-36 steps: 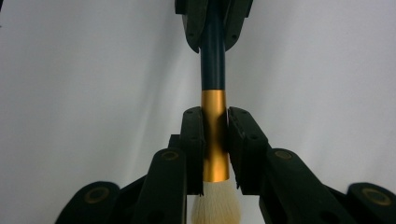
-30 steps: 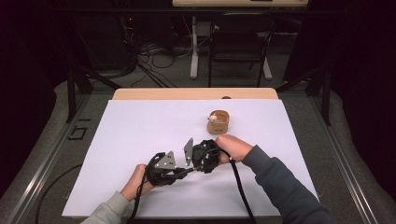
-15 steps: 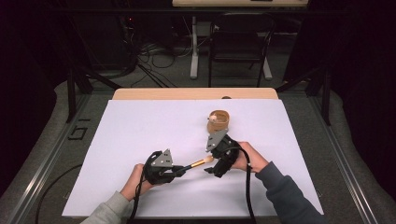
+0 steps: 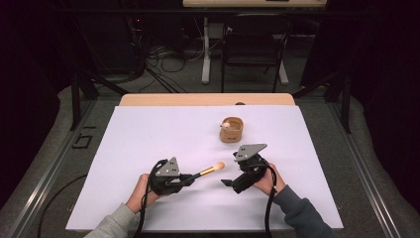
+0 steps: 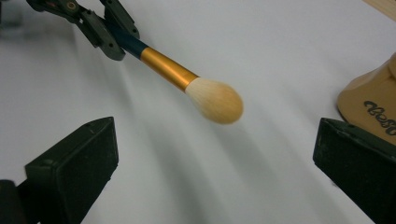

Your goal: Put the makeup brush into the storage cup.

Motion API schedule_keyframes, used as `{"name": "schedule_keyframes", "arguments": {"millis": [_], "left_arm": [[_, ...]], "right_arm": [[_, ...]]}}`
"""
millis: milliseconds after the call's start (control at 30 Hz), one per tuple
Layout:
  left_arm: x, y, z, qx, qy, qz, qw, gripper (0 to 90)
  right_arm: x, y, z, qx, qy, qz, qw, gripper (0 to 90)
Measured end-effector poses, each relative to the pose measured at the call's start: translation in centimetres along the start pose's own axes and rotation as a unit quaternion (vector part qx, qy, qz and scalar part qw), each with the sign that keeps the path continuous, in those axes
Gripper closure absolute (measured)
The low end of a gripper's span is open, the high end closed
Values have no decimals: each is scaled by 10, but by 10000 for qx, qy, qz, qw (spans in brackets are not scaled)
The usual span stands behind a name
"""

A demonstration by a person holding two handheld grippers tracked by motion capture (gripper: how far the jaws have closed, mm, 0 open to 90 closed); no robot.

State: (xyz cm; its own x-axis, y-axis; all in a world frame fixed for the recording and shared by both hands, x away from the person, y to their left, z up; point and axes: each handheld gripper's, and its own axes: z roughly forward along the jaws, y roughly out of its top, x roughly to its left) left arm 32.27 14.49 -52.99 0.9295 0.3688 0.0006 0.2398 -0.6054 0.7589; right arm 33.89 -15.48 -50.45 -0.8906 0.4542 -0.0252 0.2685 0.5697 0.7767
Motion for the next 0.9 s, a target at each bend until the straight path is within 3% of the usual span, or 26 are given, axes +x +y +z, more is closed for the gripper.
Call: {"name": "schedule_keyframes", "arguments": {"millis": [433, 900], "left_arm": [[2, -2, -6, -317, 127, -182, 9993, 791], [1, -5, -9, -600, 285, -332, 9972, 791]], "right_arm": [[1, -12, -5, -145, -165, 209, 9995, 0], [-2, -12, -4, -159, -99, 271, 9995, 0]]}}
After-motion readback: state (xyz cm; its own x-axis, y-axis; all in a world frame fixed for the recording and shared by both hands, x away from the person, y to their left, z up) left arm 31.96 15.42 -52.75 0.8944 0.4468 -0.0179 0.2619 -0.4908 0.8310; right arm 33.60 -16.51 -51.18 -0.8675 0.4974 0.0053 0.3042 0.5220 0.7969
